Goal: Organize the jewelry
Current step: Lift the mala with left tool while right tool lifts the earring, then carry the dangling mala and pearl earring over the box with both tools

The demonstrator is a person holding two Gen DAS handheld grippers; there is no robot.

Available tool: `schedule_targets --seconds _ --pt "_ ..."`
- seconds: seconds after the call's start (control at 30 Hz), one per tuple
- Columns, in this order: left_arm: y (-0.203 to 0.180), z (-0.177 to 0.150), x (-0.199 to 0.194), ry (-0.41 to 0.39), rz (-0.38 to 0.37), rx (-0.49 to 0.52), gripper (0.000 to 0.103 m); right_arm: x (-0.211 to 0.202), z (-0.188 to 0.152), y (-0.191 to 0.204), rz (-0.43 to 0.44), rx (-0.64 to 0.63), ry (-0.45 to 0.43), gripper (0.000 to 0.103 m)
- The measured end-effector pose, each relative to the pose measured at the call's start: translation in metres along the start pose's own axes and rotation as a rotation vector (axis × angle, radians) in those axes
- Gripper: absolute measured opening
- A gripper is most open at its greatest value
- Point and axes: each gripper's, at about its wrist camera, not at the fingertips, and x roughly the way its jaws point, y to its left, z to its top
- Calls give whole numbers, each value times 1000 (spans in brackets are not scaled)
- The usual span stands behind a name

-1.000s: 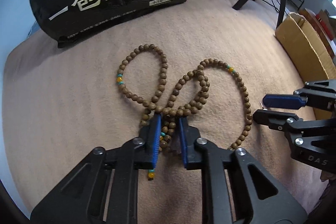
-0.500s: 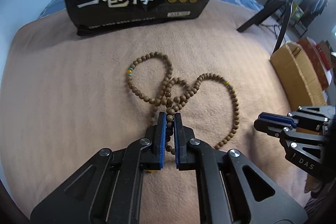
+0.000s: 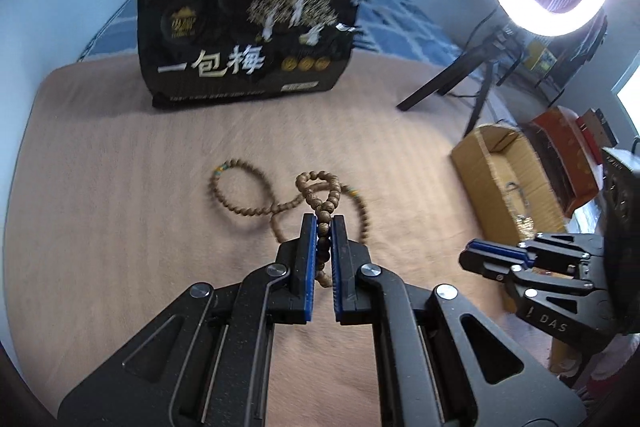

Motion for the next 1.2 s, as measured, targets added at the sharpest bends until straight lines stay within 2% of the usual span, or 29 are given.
schedule_targets --seconds 0.57,0.83,1.2 --pt "-62 28 -85 -132 -33 37 4 -87 -20 -28 -10 19 -114 7" --pt "-102 36 -122 -188 -67 71 4 -130 -40 -54 -38 27 -167 7" --pt "-164 50 -151 -244 -130 141 4 -158 -65 -104 -51 118 -204 7"
